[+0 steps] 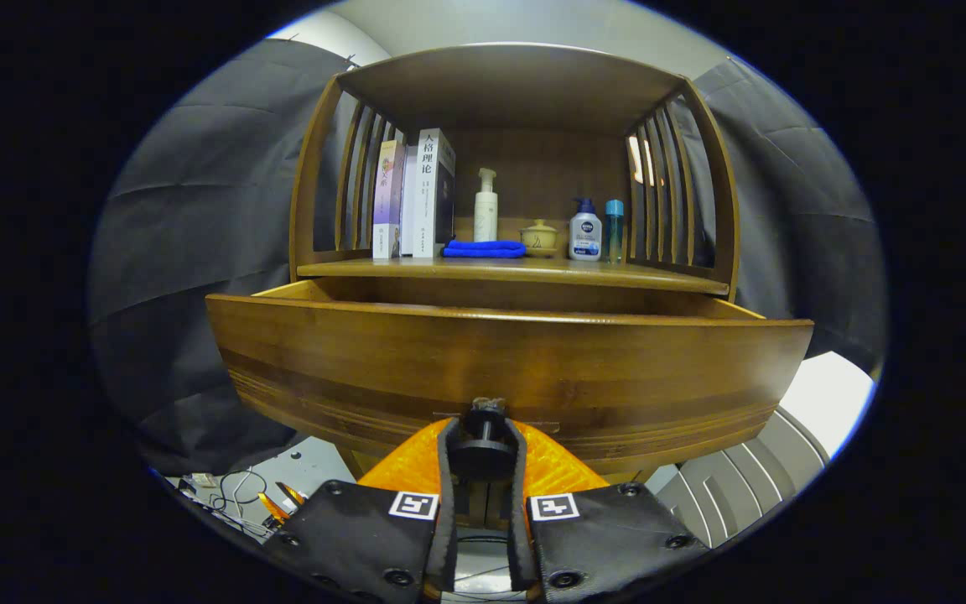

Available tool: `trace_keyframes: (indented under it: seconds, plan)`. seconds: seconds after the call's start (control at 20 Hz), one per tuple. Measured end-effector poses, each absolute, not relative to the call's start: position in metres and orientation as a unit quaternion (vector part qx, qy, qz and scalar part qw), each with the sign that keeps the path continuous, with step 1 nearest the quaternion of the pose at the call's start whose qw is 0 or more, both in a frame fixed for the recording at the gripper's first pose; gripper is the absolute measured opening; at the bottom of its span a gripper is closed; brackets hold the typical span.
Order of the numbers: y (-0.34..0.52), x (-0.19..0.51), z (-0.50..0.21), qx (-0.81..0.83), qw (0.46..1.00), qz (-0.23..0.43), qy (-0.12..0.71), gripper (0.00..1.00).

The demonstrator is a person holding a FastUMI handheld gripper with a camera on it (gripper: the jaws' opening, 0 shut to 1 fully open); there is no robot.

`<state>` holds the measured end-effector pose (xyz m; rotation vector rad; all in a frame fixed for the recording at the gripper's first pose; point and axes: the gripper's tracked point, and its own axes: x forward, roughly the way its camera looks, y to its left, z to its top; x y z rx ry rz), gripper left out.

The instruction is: Pull open the drawer, take out the items inside it, and place them on the countertop above the cabinet.

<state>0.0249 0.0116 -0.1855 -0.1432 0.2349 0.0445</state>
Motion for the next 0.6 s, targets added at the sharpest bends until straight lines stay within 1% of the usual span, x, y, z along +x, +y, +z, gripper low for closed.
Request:
trace_keyframes:
  seconds: [0.15,0.45,0.6]
  plan:
    - [0.011,0.027,-0.187,-0.072,0.990,0.020,0.115,0.26]
    - [0.012,0.025,-0.185,-0.069,0.992,0.022,0.107,0.40]
    - [0.011,0.024,-0.169,-0.077,0.994,0.018,0.077,0.48]
